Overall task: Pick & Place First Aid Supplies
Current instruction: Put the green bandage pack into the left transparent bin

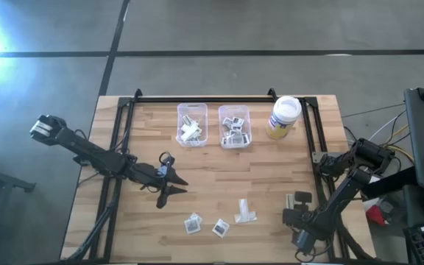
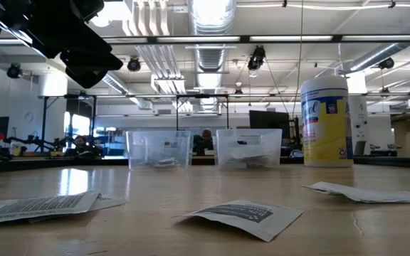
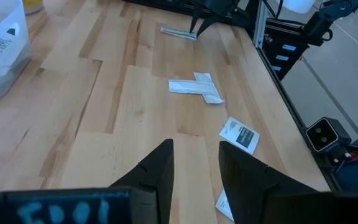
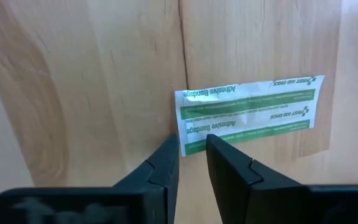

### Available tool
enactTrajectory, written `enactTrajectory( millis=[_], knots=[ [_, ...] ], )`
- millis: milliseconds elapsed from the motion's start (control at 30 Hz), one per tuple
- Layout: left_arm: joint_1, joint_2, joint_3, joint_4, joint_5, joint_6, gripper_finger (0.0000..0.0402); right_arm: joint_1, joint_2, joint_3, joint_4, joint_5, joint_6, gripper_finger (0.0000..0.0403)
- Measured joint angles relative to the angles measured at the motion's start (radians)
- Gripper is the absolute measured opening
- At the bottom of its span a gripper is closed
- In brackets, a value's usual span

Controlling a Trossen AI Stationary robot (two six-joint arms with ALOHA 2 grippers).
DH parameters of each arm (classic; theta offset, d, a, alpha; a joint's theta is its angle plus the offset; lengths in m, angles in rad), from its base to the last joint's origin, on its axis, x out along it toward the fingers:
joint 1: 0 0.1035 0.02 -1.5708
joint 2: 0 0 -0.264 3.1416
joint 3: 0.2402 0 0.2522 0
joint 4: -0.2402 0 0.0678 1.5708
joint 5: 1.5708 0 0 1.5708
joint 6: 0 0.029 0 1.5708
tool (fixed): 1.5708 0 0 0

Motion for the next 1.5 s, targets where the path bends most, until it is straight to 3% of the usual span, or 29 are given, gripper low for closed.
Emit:
enactTrajectory(
  millis=[267,500,767,1233,1500],
  knots=[
    [0.0,0.0,0.0,0.0,-0.006,-0.006,0.0119,0.001,-0.001,-0.02,0.002,0.038,0.046,0.0058],
    [0.0,0.0,0.0,0.0,-0.005,-0.008,0.0119,0.0,0.0,-0.027,0.0,0.048,0.055,0.0012],
    [0.0,0.0,0.0,0.0,-0.003,-0.016,0.012,-0.002,-0.006,-0.022,-0.015,0.049,0.089,0.0008],
    [0.0,0.0,0.0,0.0,-0.003,-0.017,0.012,-0.002,-0.013,0.121,-0.048,0.056,0.09,0.0008],
    [0.0,0.0,0.0,-0.001,-0.002,-0.004,0.012,-0.003,-0.015,0.24,-0.212,0.175,0.132,0.0008]
  ],
)
